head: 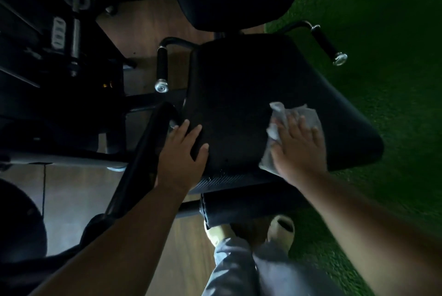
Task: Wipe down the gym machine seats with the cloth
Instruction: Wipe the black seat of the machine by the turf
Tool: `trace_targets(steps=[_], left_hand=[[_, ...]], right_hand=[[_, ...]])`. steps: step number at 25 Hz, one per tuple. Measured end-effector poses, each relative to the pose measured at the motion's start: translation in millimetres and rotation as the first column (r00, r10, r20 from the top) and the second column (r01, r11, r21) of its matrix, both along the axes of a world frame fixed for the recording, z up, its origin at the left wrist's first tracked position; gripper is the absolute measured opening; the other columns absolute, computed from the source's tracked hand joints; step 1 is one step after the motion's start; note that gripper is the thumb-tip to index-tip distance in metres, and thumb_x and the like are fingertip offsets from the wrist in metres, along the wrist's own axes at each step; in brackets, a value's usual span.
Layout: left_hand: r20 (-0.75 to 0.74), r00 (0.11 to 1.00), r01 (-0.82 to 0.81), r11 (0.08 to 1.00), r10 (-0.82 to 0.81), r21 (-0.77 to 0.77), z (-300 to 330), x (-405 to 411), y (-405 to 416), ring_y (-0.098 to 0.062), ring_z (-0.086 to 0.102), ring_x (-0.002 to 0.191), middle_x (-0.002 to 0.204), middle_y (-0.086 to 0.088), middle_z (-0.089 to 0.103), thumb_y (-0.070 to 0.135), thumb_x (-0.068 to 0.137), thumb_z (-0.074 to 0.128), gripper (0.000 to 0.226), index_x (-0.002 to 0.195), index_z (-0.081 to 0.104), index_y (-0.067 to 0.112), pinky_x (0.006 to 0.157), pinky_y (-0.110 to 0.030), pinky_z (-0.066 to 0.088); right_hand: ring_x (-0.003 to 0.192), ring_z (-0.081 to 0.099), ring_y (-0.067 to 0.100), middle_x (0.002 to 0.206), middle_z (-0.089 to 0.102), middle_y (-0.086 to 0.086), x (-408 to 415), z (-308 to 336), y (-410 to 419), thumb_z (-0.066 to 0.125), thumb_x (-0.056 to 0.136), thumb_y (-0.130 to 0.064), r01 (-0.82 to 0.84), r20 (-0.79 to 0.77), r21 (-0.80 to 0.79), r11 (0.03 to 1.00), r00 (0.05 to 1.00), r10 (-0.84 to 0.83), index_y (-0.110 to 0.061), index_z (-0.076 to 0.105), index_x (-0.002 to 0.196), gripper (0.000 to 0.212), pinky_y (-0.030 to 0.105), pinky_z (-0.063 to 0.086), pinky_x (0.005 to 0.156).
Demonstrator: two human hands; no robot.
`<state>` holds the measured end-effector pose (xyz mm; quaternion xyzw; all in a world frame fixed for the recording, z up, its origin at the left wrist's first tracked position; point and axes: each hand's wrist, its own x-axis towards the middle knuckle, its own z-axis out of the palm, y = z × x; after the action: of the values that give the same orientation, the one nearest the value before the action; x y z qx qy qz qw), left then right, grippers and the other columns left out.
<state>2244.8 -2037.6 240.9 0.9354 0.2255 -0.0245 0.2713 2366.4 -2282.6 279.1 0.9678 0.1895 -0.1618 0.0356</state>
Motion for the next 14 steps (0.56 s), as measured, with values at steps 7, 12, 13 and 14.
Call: trace_targets(steps=[7, 12, 13, 14], left_hand=[[0.102, 0.994, -0.037, 0.999, 0.040, -0.032, -9.4, -1.3, 0.7, -0.021, 0.026, 0.148, 0.157, 0.002, 0.038, 0.051, 0.087, 0.044, 0.060, 0.141, 0.054, 0.027, 0.119, -0.030, 0.017], [0.144, 0.986, -0.089, 0.996, 0.090, -0.009, -12.1, -2.7, -3.5, -0.017, 0.028, 0.147, 0.156, 0.006, 0.040, 0.047, 0.087, 0.047, 0.056, 0.140, 0.055, 0.030, 0.118, -0.029, 0.018], [0.158, 0.983, -0.098, 0.995, 0.097, 0.000, -13.1, -3.4, -4.5, -0.018, 0.029, 0.147, 0.155, 0.005, 0.041, 0.046, 0.087, 0.047, 0.056, 0.140, 0.056, 0.030, 0.119, -0.030, 0.020], [0.170, 0.981, -0.101, 0.995, 0.098, 0.006, -13.7, -3.0, -5.0, -0.018, 0.030, 0.146, 0.155, 0.005, 0.042, 0.047, 0.087, 0.047, 0.056, 0.139, 0.056, 0.031, 0.120, -0.032, 0.021]], right_hand=[[0.153, 0.010, 0.026, 0.166, 0.011, 0.000, -57.0, -17.8, 24.5, 0.022, 0.097, -0.049, -0.420, 0.029, 0.118, 0.900, 0.907, 0.420, -0.033, 0.014, 0.157, 0.063, 0.048, 0.005, 0.120], [0.153, 0.010, 0.028, 0.166, 0.013, 0.007, -8.4, -22.6, -74.2, 0.011, 0.095, -0.047, -0.039, 0.112, 0.095, 0.995, 0.993, 0.029, -0.025, 0.010, 0.158, 0.067, 0.048, 0.008, 0.122], [0.152, 0.011, 0.030, 0.166, 0.014, 0.008, -12.3, -26.4, -66.1, 0.013, 0.094, -0.045, 0.034, 0.140, 0.117, 0.993, 0.989, -0.051, -0.024, 0.014, 0.158, 0.067, 0.051, 0.009, 0.122], [0.151, 0.015, 0.033, 0.165, 0.018, 0.010, -23.1, -29.6, -46.4, 0.016, 0.092, -0.044, 0.076, 0.172, 0.139, 0.987, 0.980, -0.100, -0.025, 0.021, 0.157, 0.067, 0.054, 0.010, 0.120]])
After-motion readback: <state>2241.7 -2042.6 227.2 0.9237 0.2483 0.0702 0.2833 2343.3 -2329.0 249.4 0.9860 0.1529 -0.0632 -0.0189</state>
